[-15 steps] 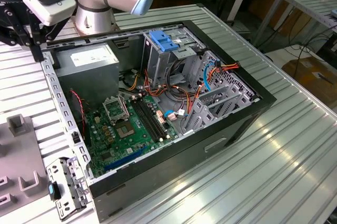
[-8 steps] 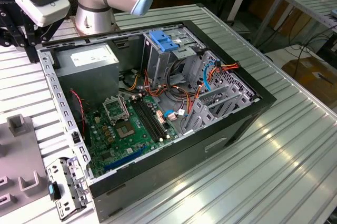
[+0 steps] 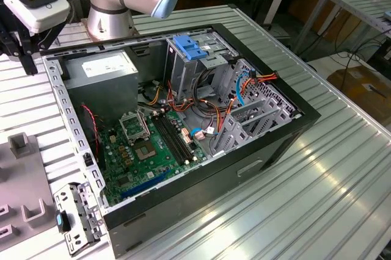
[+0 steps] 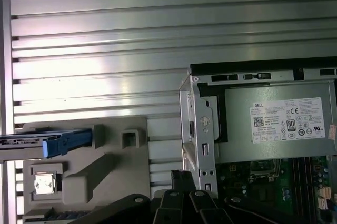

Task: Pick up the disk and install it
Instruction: 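Reach for the disk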

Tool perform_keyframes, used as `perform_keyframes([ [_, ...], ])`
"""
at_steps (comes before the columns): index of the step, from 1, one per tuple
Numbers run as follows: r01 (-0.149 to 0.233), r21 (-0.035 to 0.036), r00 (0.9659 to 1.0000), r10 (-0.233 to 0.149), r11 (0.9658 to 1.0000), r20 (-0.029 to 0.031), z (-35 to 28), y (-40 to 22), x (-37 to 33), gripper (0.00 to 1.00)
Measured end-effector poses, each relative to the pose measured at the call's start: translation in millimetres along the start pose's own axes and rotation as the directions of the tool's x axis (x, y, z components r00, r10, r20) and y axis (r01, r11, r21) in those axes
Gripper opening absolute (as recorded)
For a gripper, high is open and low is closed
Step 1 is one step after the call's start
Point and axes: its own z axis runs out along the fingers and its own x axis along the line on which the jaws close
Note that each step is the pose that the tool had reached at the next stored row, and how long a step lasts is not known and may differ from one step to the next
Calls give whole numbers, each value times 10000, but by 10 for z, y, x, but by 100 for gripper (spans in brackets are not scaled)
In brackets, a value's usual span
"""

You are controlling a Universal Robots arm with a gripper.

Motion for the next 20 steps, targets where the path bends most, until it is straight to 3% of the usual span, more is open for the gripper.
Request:
perform_keyframes([
  [20,-1,2,10000,1,10000,-24,0,-17,226,11],
])
